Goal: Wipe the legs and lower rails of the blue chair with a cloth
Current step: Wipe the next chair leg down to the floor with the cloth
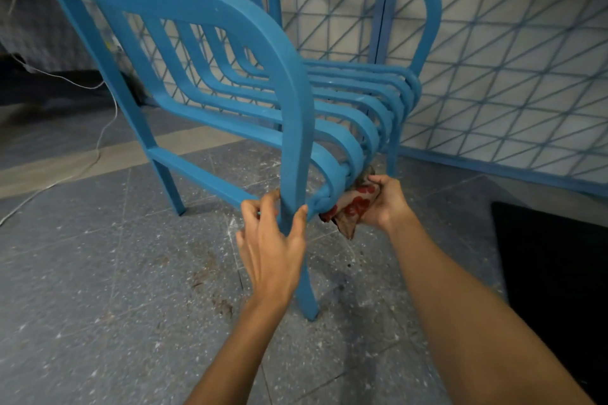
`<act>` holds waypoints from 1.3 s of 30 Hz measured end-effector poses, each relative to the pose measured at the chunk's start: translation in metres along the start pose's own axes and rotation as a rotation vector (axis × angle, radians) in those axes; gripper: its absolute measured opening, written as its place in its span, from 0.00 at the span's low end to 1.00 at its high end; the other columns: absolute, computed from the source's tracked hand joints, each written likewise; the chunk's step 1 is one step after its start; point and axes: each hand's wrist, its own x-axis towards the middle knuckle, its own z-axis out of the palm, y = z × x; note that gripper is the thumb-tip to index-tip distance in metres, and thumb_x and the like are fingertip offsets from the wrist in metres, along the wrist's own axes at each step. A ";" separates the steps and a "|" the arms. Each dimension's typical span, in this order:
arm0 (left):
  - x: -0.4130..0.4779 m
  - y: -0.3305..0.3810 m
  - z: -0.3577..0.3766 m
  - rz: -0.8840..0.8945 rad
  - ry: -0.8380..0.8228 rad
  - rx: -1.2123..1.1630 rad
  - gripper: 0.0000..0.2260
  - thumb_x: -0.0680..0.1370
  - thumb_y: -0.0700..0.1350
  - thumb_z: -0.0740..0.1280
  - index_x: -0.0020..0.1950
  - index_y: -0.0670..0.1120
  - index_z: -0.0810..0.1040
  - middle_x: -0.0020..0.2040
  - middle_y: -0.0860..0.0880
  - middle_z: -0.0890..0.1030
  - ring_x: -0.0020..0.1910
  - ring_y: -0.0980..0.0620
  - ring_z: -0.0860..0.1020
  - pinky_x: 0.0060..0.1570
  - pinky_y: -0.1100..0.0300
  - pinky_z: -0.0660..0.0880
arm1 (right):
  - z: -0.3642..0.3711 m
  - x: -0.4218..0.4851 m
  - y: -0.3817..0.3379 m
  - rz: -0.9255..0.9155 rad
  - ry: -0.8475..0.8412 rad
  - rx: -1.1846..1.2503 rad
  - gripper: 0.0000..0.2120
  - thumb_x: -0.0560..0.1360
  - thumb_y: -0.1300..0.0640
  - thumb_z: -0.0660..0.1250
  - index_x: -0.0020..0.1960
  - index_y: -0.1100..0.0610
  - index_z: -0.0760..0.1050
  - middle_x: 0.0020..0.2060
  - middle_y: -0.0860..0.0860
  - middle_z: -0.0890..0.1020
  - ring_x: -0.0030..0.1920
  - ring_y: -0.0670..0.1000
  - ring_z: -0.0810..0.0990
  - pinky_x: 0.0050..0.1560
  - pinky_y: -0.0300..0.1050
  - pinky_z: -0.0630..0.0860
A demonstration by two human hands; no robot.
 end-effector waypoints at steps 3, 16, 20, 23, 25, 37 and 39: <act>0.003 -0.002 -0.002 -0.005 -0.024 0.008 0.15 0.73 0.55 0.70 0.56 0.51 0.75 0.46 0.53 0.67 0.41 0.57 0.67 0.48 0.55 0.65 | 0.005 0.005 -0.005 0.004 0.031 -0.048 0.17 0.74 0.54 0.53 0.47 0.62 0.77 0.35 0.61 0.84 0.47 0.60 0.78 0.44 0.54 0.73; 0.022 -0.022 -0.029 -0.045 -0.045 0.133 0.14 0.72 0.59 0.68 0.54 0.56 0.72 0.47 0.51 0.65 0.49 0.50 0.69 0.54 0.46 0.70 | 0.030 0.025 0.016 -0.061 -0.120 0.235 0.15 0.71 0.55 0.55 0.50 0.60 0.75 0.47 0.59 0.82 0.52 0.59 0.78 0.60 0.57 0.73; 0.038 -0.058 -0.061 -0.048 -0.026 0.160 0.16 0.72 0.60 0.67 0.56 0.58 0.71 0.48 0.51 0.66 0.50 0.47 0.71 0.55 0.41 0.72 | 0.046 0.022 0.041 -0.042 -0.146 0.197 0.14 0.64 0.56 0.59 0.48 0.57 0.73 0.46 0.57 0.77 0.49 0.57 0.76 0.64 0.53 0.68; 0.046 -0.085 -0.084 -0.044 -0.013 0.179 0.20 0.71 0.60 0.66 0.59 0.54 0.73 0.47 0.51 0.65 0.48 0.48 0.71 0.54 0.41 0.72 | 0.052 0.017 0.060 -0.007 -0.187 0.193 0.08 0.71 0.58 0.56 0.40 0.57 0.72 0.36 0.55 0.75 0.36 0.54 0.74 0.47 0.47 0.72; 0.050 -0.098 -0.097 -0.050 0.004 0.172 0.21 0.70 0.60 0.65 0.58 0.52 0.74 0.46 0.51 0.65 0.46 0.50 0.70 0.54 0.40 0.72 | 0.054 0.011 0.070 0.017 -0.215 0.190 0.09 0.71 0.58 0.56 0.41 0.59 0.74 0.36 0.56 0.77 0.37 0.55 0.76 0.46 0.47 0.73; 0.085 -0.138 -0.127 0.045 -0.069 0.240 0.22 0.68 0.67 0.62 0.51 0.52 0.74 0.43 0.49 0.66 0.45 0.47 0.68 0.48 0.44 0.72 | 0.060 -0.013 0.106 0.008 -0.282 0.239 0.13 0.67 0.58 0.58 0.48 0.60 0.75 0.40 0.58 0.79 0.39 0.56 0.78 0.45 0.51 0.76; 0.100 -0.147 -0.132 0.034 -0.077 0.247 0.23 0.67 0.68 0.61 0.46 0.49 0.74 0.42 0.48 0.66 0.43 0.46 0.68 0.46 0.48 0.70 | 0.065 -0.013 0.115 0.025 -0.300 0.261 0.12 0.67 0.57 0.58 0.45 0.61 0.76 0.37 0.58 0.79 0.38 0.56 0.78 0.47 0.51 0.75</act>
